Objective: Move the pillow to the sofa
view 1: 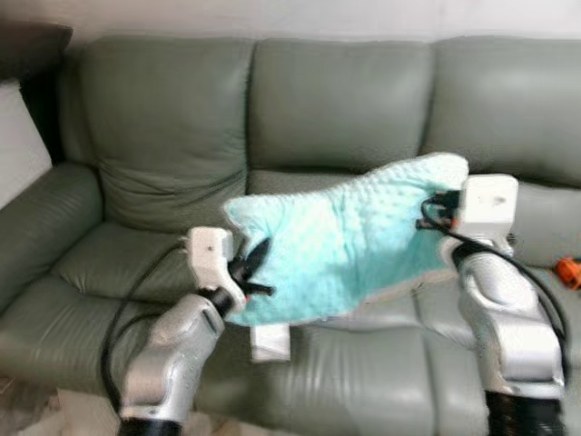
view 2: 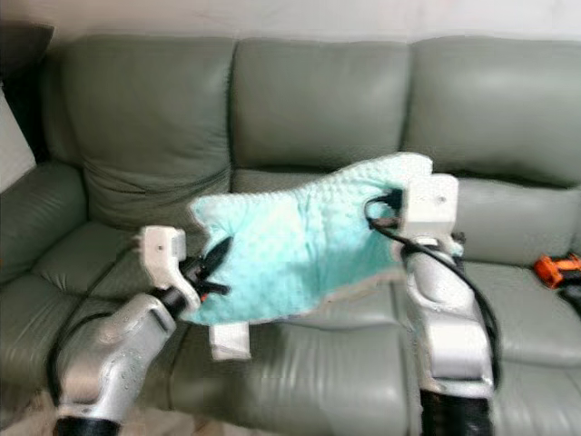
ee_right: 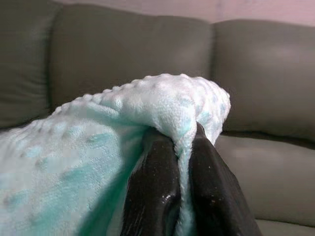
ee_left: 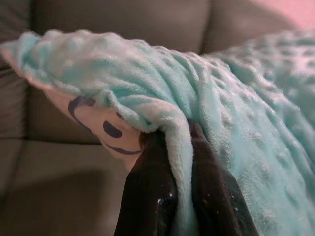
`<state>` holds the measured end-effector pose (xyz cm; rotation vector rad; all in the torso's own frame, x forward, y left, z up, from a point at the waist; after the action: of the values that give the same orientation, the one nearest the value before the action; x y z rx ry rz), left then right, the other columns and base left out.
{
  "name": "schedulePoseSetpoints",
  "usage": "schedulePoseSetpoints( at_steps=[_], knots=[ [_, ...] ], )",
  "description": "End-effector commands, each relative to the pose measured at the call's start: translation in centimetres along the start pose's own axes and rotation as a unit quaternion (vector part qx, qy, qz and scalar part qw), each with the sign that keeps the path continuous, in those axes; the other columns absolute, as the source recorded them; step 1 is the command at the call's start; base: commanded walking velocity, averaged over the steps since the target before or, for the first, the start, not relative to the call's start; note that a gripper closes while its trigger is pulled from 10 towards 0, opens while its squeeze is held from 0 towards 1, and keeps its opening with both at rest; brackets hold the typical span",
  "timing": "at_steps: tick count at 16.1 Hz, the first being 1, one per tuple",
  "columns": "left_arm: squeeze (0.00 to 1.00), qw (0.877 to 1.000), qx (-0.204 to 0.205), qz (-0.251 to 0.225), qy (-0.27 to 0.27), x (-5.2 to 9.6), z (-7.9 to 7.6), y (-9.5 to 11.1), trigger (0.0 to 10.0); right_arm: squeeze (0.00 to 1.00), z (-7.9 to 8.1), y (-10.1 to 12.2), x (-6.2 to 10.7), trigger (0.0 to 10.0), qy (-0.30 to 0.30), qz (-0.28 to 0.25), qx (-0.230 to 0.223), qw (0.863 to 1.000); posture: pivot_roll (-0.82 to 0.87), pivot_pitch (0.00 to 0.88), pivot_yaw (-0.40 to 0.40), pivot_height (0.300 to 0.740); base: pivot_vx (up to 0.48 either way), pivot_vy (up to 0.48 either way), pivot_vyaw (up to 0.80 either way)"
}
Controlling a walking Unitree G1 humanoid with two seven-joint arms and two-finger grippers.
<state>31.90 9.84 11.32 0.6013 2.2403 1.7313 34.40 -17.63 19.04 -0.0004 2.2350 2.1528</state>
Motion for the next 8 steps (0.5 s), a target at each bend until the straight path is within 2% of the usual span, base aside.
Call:
schedulePoseSetpoints(
  at_steps=[1, 8],
  knots=[
    [0.0, 1.0, -0.005, -0.015, -0.018, -0.48, -1.09, 0.77, 10.0, 0.0, -0.79, 0.49, 0.24, 10.0, -0.011, -0.009, 0.005, 1.0, -0.11, 0.0, 0.018, 0.74, 0.281, 0.39, 0.0],
    [0.0, 1.0, -0.012, -0.01, -0.021, -0.55, -1.29, 0.65, 10.0, 0.0, -0.6, 0.32, 0.15, 10.0, -0.01, -0.006, 0.005, 1.0, -0.11, 0.0, 0.019, 0.74, 0.0, 0.0, 0.0]
  ],
)
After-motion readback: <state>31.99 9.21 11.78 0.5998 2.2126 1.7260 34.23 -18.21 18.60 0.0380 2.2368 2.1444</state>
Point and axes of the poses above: a point about 5 cm out from each wrist's last joint towards the gripper, its own x axis pointing back from the gripper into the wrist, its own y axis along the axis of the wrist's last joint, z = x × y, the point moved 4 cm from there along -x, pointing out of the wrist towards the gripper, and after that the axes turned 5 degrees about -x, right-handed, at the moved point
